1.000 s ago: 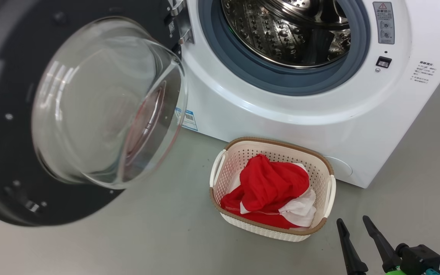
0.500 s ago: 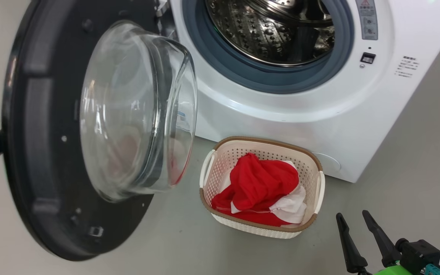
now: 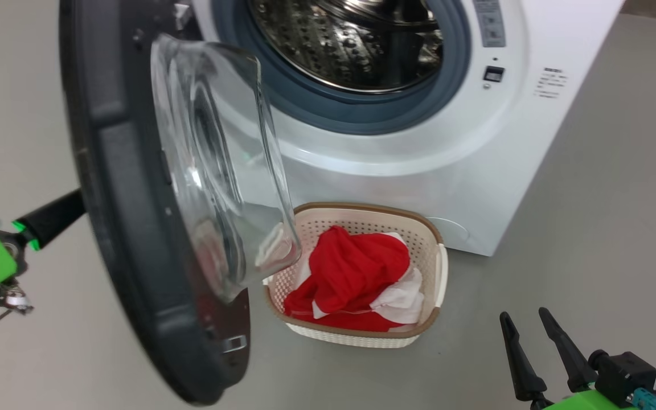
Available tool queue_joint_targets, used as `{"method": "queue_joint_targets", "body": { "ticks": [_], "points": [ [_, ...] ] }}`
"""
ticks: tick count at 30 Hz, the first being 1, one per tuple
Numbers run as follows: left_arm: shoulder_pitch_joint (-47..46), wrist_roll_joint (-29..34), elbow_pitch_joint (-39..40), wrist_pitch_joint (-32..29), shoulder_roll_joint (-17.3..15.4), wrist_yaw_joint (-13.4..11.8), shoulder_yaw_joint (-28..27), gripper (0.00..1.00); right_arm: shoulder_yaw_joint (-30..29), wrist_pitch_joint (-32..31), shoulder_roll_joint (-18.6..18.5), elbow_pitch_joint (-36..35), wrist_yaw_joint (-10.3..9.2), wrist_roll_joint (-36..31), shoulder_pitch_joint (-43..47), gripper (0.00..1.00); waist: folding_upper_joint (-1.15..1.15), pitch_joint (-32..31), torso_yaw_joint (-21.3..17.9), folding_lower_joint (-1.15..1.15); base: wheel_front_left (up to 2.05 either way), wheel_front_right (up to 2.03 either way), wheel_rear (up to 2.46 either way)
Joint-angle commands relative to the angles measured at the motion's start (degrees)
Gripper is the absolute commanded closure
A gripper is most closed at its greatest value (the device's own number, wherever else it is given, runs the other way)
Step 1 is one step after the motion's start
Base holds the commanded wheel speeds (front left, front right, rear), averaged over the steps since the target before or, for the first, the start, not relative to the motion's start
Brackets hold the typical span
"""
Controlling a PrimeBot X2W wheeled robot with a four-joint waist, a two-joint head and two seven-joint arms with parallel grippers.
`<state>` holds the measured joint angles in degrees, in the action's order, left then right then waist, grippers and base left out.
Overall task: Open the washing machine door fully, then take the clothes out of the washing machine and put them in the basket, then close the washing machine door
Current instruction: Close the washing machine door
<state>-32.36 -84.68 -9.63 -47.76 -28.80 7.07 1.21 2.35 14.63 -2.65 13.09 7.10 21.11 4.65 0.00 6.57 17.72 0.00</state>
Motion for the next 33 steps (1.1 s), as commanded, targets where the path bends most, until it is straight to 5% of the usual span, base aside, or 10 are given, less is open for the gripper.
{"method": "queue_joint_targets", "body": {
  "ticks": [1,15,25,33],
  "points": [
    [-0.8,-0.7,3.1,0.4,-1.7,0.4,-1.5,1.0,1.3,0.4,-0.2,-1.4,0.39,0.3,-2.1,0.0,0.0,0.3,-1.7,0.0,0.0,0.0,0.0],
    [-1.6,0.3,6.9,6.6,0.2,0.4,2.3,1.0,1.6,0.4,-0.2,-1.5,0.39,0.8,-2.6,0.0,0.0,1.4,-6.0,0.0,0.0,0.0,0.0],
    [-1.7,1.5,4.4,11.7,0.1,0.4,4.8,1.0,1.2,0.4,-0.2,-1.8,0.39,0.7,-2.2,0.0,0.0,1.0,-5.7,0.0,0.0,0.0,0.0],
    [1.8,1.0,3.1,15.9,0.0,0.4,6.3,0.79,1.0,0.4,-0.2,-1.7,0.39,0.5,-2.1,0.0,0.0,0.5,-4.0,0.0,0.0,0.0,0.0]
  ]
}}
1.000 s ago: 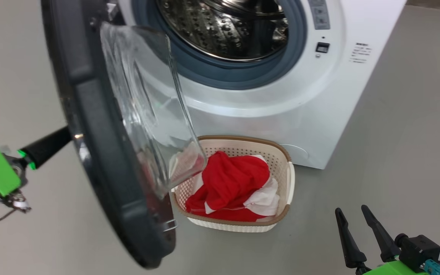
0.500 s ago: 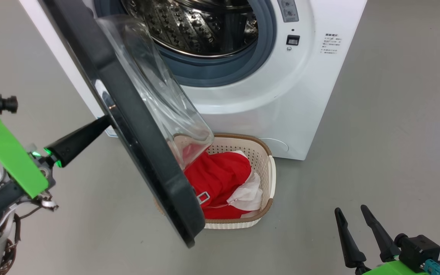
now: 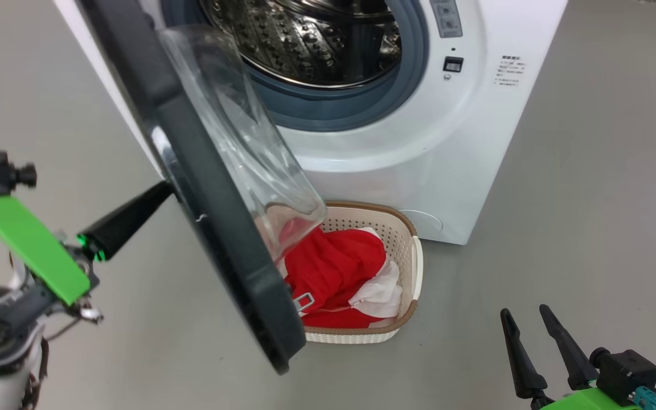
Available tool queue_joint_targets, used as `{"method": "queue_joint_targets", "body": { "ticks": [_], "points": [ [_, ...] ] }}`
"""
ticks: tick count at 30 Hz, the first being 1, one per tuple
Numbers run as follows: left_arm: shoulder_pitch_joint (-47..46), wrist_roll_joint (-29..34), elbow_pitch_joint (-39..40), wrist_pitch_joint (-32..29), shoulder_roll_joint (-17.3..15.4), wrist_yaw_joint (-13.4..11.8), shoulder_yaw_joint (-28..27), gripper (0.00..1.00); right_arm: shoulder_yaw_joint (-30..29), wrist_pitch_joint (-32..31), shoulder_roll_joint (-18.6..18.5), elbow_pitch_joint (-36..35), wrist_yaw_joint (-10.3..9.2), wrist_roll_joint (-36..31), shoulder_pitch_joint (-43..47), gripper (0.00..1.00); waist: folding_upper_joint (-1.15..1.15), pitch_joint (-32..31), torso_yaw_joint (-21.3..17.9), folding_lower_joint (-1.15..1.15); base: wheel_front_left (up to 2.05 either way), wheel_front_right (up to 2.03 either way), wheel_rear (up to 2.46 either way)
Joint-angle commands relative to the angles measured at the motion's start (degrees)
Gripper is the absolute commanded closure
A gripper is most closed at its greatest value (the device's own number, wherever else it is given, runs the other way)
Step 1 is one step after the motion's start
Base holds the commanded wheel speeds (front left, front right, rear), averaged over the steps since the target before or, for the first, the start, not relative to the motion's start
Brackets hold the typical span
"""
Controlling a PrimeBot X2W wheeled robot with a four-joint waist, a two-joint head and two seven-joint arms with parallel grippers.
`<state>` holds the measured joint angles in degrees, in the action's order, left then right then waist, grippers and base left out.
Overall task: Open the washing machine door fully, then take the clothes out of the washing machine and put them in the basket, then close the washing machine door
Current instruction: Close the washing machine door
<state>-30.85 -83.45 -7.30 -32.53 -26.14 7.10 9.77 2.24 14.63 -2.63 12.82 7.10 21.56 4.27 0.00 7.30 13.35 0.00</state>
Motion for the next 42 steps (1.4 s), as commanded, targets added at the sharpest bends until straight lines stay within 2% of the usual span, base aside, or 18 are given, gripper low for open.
{"method": "queue_joint_targets", "body": {
  "ticks": [1,6,13,15,16,17,18,29,42],
  "points": [
    [0.9,-0.3,0.5,1.4,-2.7,0.4,-2.2,0.78,1.2,0.4,-0.2,-1.4,0.39,0.0,-1.7,0.0,0.0,-0.3,0.6,0.0,0.0,0.0,0.0],
    [4.4,-1.6,0.0,4.7,-2.2,0.4,-2.5,0.68,1.6,0.4,-0.2,-1.3,0.39,-0.2,-1.6,0.0,0.0,-0.9,1.5,0.0,0.0,0.0,0.0],
    [10.3,-1.5,-2.2,9.8,-1.5,0.4,-2.1,0.48,2.0,0.4,-0.2,-1.2,0.39,-0.5,-1.8,0.0,0.0,-1.3,2.3,0.0,0.0,0.0,0.0],
    [11.9,-1.4,-2.9,11.2,-1.1,0.4,-1.7,0.17,2.1,0.4,-0.2,-1.1,0.39,-0.6,-2.0,0.0,0.0,-1.4,2.6,0.0,0.0,0.0,0.0],
    [12.7,-1.6,-3.2,11.9,-0.8,0.4,-1.5,0.07,2.2,0.4,-0.2,-1.1,0.39,-0.6,-2.0,0.0,0.0,-1.4,2.6,0.0,0.0,0.0,0.0],
    [12.7,-1.6,-3.2,11.9,-0.8,0.4,-1.5,0.07,2.2,0.4,-0.2,-1.1,0.39,-0.6,-2.0,0.0,0.0,-1.4,2.6,0.0,0.0,0.0,0.0],
    [13.5,-1.9,-3.5,12.5,-0.5,0.4,-1.4,0.0,2.2,0.4,-0.2,-1.0,0.39,-0.6,-2.0,0.0,0.0,-1.5,2.7,0.0,0.0,0.0,0.0],
    [19.3,-2.1,-7.3,20.2,3.2,0.4,1.2,0.0,2.7,0.4,-0.2,-0.7,0.39,-0.7,-2.0,0.0,0.0,-1.7,3.9,0.0,0.0,0.0,0.0],
    [22.9,1.4,-7.4,34.7,4.5,0.4,5.9,0.0,3.1,0.4,-0.2,-0.4,0.39,-0.7,-2.2,0.0,0.0,-1.7,4.6,0.0,0.0,0.0,0.0]
  ]
}}
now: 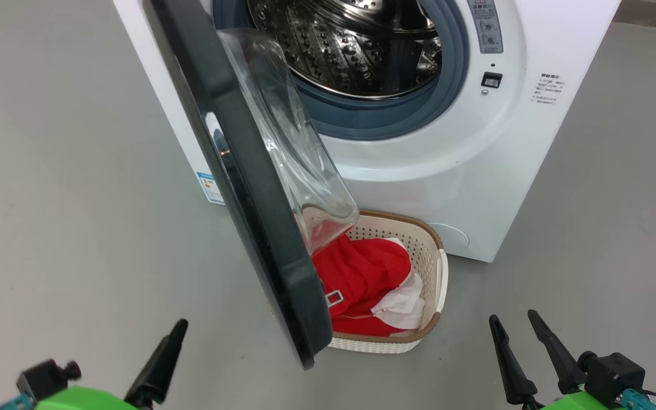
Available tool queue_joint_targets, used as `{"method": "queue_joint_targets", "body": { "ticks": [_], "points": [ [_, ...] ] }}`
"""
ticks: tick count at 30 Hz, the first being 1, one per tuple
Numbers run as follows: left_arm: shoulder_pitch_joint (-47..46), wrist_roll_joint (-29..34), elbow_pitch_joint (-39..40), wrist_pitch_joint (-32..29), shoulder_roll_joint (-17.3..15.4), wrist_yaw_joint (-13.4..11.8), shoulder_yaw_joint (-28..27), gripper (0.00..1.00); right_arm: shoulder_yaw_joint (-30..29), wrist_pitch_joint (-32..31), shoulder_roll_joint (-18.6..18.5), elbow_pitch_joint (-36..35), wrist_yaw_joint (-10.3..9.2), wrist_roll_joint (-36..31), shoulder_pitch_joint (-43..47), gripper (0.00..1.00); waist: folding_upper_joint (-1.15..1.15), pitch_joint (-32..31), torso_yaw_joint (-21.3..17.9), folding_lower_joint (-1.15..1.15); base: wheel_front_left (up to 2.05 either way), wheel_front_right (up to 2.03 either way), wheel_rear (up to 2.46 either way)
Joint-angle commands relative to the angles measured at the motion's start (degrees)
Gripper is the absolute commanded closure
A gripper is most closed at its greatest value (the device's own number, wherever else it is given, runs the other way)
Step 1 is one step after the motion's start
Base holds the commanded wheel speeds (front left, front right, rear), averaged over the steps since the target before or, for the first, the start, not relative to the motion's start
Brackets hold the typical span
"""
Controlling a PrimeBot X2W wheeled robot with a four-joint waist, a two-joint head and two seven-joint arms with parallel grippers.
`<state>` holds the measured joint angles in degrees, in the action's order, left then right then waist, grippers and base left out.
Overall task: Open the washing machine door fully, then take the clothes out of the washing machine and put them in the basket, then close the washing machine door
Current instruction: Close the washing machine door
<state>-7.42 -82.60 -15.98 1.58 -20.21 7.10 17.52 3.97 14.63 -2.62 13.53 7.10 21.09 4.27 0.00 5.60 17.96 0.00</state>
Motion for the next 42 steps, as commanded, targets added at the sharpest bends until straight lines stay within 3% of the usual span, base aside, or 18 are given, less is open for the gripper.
{"method": "queue_joint_targets", "body": {
  "ticks": [1,6,10,16,17,22,31,36,42],
  "points": [
    [0.0,1.2,1.4,3.3,-1.5,0.4,-0.6,0.0,1.4,0.4,-0.3,-1.1,0.39,-0.1,-2.2,0.0,0.0,-0.1,0.1,0.0,0.0,0.0,0.0],
    [0.4,6.3,-1.3,11.3,-2.7,0.4,3.6,0.0,1.6,0.4,-0.3,-1.0,0.39,0.0,-2.0,0.0,0.0,-0.5,0.2,0.0,0.0,0.0,0.0],
    [0.2,13.0,-4.6,13.3,-2.4,0.4,5.0,0.0,1.7,0.4,-0.3,-0.9,0.39,0.1,-2.0,0.0,0.0,-0.7,0.2,0.0,0.0,0.0,0.0],
    [1.6,31.7,-5.1,13.4,3.1,0.4,-4.6,0.0,1.6,0.4,-0.3,-1.0,0.39,0.1,-1.9,0.0,0.0,-0.9,0.3,0.0,0.0,0.0,0.0],
    [1.6,31.7,-5.1,13.4,3.1,0.4,-4.6,0.0,1.6,0.4,-0.3,-1.0,0.39,0.1,-1.9,0.0,0.0,-0.9,0.3,0.0,0.0,0.0,0.0],
    [3.3,46.7,-3.6,13.4,7.6,0.4,-11.1,0.0,1.6,0.4,-0.3,-0.9,0.39,0.1,-2.1,0.0,0.0,-1.1,0.3,0.0,0.0,0.0,0.0],
    [5.0,68.0,1.3,13.4,13.5,0.4,-19.2,0.0,1.4,0.4,-0.3,-1.2,0.39,-0.1,-2.9,0.0,0.0,-0.6,0.0,0.0,0.0,0.0,0.0],
    [5.9,72.6,2.7,13.4,15.6,0.4,-20.4,0.0,1.3,0.4,-0.3,-1.4,0.39,-0.1,-3.0,0.0,0.0,-0.6,-0.1,0.0,0.0,0.0,0.0],
    [6.3,72.9,2.5,13.4,16.6,0.4,-20.1,0.0,1.3,0.4,-0.3,-1.3,0.39,-0.1,-3.0,0.0,0.0,-0.6,-0.2,0.0,0.0,0.0,0.0]
  ]
}}
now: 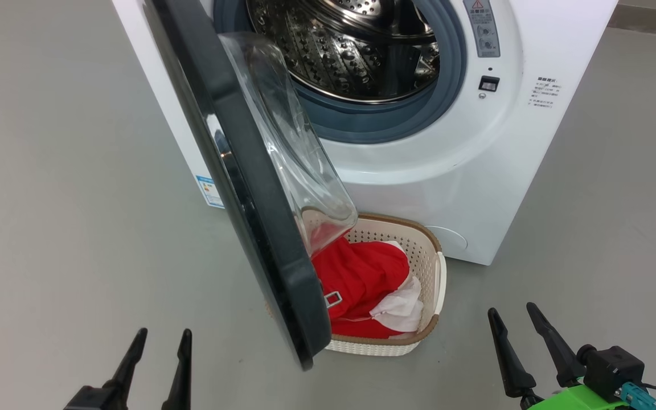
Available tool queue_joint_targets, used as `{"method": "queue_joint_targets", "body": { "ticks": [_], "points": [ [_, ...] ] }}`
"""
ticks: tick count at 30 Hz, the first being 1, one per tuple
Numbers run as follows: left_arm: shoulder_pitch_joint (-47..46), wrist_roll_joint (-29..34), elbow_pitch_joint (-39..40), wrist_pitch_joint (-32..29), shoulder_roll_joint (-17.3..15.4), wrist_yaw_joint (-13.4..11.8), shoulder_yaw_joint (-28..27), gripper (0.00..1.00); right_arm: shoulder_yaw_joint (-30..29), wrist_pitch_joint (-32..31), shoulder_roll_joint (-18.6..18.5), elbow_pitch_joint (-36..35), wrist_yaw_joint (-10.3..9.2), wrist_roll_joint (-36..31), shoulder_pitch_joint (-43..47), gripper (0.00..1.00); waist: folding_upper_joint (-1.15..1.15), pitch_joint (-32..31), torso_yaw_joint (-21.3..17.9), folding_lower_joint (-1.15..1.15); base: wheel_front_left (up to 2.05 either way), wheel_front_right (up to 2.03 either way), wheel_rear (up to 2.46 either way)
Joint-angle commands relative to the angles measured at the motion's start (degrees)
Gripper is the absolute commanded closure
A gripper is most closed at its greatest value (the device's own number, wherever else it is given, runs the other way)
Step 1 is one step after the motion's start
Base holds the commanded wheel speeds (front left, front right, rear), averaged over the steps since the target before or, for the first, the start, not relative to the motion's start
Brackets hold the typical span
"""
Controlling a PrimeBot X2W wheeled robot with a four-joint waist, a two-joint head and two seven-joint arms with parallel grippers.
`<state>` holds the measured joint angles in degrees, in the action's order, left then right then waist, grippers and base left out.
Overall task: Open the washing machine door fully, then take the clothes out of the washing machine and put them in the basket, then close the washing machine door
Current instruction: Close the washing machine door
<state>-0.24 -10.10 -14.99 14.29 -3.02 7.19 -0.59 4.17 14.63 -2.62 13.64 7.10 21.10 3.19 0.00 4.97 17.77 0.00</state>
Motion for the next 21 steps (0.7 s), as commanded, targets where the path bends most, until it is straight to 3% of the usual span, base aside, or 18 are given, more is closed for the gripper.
{"method": "queue_joint_targets", "body": {
  "ticks": [1,17,19,21],
  "points": [
    [-0.9,0.4,1.5,0.7,-0.5,0.3,-1.9,0.0,1.1,0.4,-0.3,-1.4,0.39,-0.2,-2.0,0.0,0.0,0.1,0.0,0.0,0.0,0.0,0.0],
    [-1.3,0.2,2.6,0.7,0.0,0.3,-3.1,0.0,1.0,0.4,-0.3,-1.3,0.39,-0.1,-2.0,0.0,0.0,0.0,0.0,0.0,0.0,0.0,0.0],
    [-1.4,-0.2,2.8,0.7,0.0,0.3,-3.3,0.04,0.9,0.4,-0.3,-1.3,0.39,-0.1,-2.0,0.0,0.0,0.1,0.0,0.0,0.0,0.0,0.0],
    [-1.6,-1.6,3.2,0.7,0.0,0.3,-3.7,0.58,0.9,0.4,-0.3,-1.3,0.39,-0.1,-2.1,0.0,0.0,0.0,-0.1,0.0,0.0,0.0,0.0]
  ]
}}
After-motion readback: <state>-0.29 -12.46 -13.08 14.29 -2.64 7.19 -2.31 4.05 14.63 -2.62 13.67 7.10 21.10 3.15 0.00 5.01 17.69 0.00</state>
